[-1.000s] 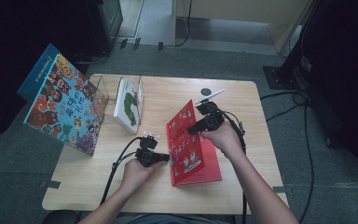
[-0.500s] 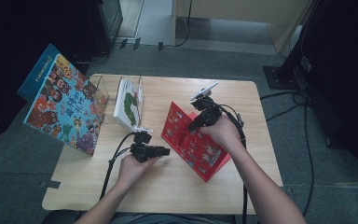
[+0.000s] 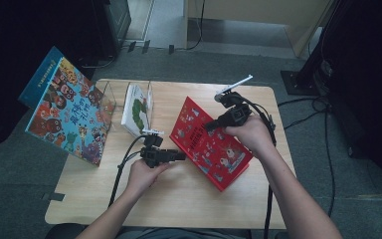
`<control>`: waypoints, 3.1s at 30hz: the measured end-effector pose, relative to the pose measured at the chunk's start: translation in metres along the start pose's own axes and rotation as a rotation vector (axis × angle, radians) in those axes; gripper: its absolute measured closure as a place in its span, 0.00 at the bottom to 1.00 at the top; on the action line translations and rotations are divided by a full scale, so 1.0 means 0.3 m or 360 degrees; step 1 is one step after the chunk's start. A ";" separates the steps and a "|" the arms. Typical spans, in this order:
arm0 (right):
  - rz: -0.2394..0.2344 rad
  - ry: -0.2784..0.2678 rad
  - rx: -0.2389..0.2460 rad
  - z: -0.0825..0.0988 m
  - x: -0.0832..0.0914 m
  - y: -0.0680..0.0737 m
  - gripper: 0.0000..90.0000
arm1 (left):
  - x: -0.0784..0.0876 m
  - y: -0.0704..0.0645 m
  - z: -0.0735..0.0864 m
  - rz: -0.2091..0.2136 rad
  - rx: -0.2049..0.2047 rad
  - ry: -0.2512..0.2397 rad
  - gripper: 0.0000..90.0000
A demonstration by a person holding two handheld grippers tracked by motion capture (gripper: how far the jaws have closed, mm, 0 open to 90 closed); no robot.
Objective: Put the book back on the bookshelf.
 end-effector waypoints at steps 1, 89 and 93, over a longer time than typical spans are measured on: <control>-0.0024 -0.0007 0.0015 0.003 0.007 0.009 0.99 | 0.008 -0.008 -0.007 0.0054 -0.0001 -0.0021 0.51; -0.0030 -0.0787 0.0599 0.241 -0.243 -0.188 0.48 | 0.187 -0.316 -0.437 -0.0373 -0.0894 0.0971 0.77; -0.0028 -0.0787 0.0622 0.255 -0.233 -0.192 0.48 | 0.195 -0.321 -0.435 -0.0334 -0.0781 0.1007 0.84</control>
Point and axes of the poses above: each handheld gripper's, and its own axes: x roughly backward along the jaws, z roughly out of its underside, y roughly to its left, the point moved 6 cm from there along -x, roughly forward along the jaws, and after that the axes turned 1 degree about -z, right-handed, at the moved point
